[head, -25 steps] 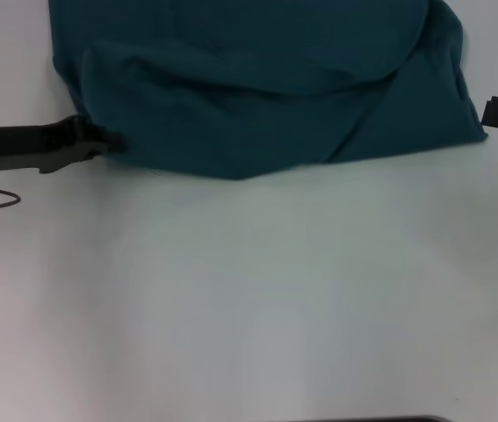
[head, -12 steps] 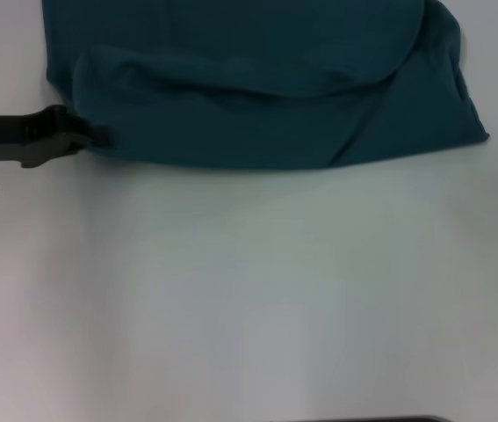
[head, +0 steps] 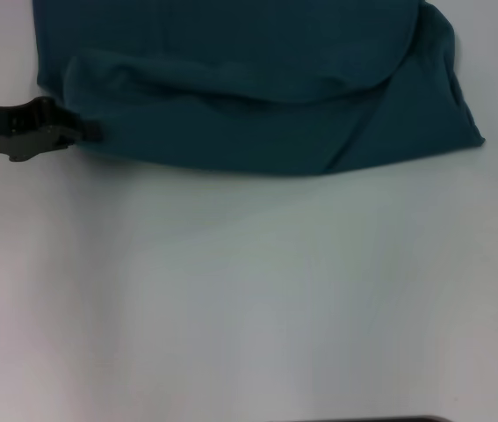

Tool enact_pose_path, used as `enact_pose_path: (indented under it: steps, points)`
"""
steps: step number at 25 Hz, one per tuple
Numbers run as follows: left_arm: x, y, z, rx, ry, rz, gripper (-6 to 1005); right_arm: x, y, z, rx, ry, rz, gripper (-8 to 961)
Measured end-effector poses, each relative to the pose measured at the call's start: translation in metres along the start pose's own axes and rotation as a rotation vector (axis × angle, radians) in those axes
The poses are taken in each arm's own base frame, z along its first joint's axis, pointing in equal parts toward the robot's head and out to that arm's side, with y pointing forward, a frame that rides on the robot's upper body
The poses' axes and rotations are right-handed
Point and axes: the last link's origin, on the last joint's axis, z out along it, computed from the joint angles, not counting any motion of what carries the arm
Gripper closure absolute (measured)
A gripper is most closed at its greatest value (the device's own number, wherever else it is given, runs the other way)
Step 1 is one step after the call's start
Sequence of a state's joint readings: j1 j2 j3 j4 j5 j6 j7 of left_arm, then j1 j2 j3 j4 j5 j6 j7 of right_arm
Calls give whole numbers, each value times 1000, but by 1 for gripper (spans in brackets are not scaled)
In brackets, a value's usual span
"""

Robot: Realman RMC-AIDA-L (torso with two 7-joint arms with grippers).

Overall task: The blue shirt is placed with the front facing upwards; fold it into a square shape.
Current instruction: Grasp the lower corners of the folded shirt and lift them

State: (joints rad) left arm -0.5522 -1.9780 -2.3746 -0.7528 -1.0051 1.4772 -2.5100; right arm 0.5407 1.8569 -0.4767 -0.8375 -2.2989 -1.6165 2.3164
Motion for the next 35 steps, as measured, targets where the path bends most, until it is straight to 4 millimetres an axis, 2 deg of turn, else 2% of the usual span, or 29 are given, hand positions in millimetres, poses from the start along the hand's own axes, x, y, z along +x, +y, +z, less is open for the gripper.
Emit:
enact_pose_path:
  steps: [5,11,24,35]
  points:
    - [2,1,-1,1,-1,-3,988,-13,14,24,44,99,-37,240]
    - [4,3,-1,-1,-2,1,988,-15,22,39,80,182,-101,244]
    - [11,9,1,-6,1,17,987,-6,10,56,166,189,-157,253]
    - [12,9,2,-3,6,12,987,1,6,84,247,169,-184,261]
